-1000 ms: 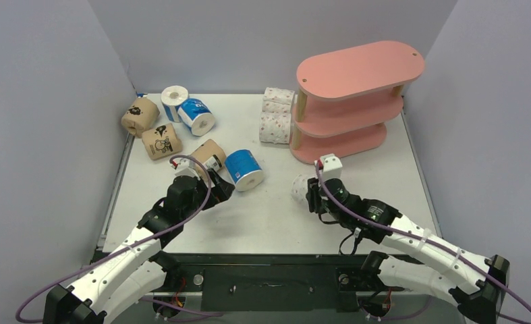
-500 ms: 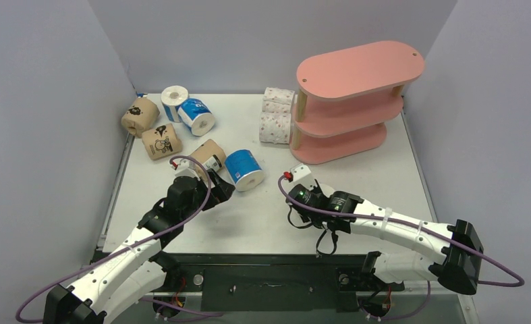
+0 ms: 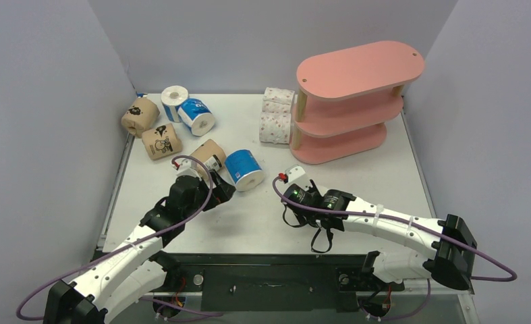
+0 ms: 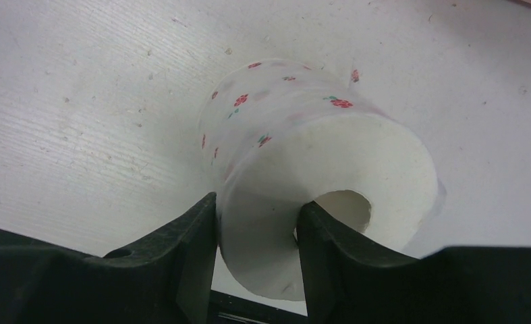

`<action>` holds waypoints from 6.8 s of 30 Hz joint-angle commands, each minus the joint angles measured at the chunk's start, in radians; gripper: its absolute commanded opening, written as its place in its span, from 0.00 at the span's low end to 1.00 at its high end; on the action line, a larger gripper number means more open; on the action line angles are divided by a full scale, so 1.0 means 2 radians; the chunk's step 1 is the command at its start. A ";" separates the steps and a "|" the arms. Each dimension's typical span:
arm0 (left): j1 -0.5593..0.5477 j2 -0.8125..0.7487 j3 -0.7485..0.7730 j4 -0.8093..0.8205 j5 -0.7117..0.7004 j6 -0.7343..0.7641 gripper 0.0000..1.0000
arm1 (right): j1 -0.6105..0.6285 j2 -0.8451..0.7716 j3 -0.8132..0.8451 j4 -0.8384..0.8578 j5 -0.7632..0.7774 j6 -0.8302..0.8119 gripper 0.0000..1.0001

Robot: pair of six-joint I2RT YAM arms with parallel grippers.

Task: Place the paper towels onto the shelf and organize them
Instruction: Place the paper towel at the center of the board, then pick up the paper towel from the center of the board, then place the paper towel on the shelf.

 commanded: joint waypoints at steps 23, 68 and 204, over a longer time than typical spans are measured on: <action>0.003 0.016 0.010 0.018 0.013 -0.008 0.98 | -0.179 -0.234 -0.074 0.107 -0.089 0.142 0.86; 0.004 0.028 -0.004 0.033 0.018 -0.013 0.98 | -0.258 -0.205 -0.185 0.138 -0.187 0.145 0.58; 0.009 0.035 0.021 0.044 0.033 -0.012 0.98 | -0.414 0.032 0.252 0.190 -0.126 0.205 0.64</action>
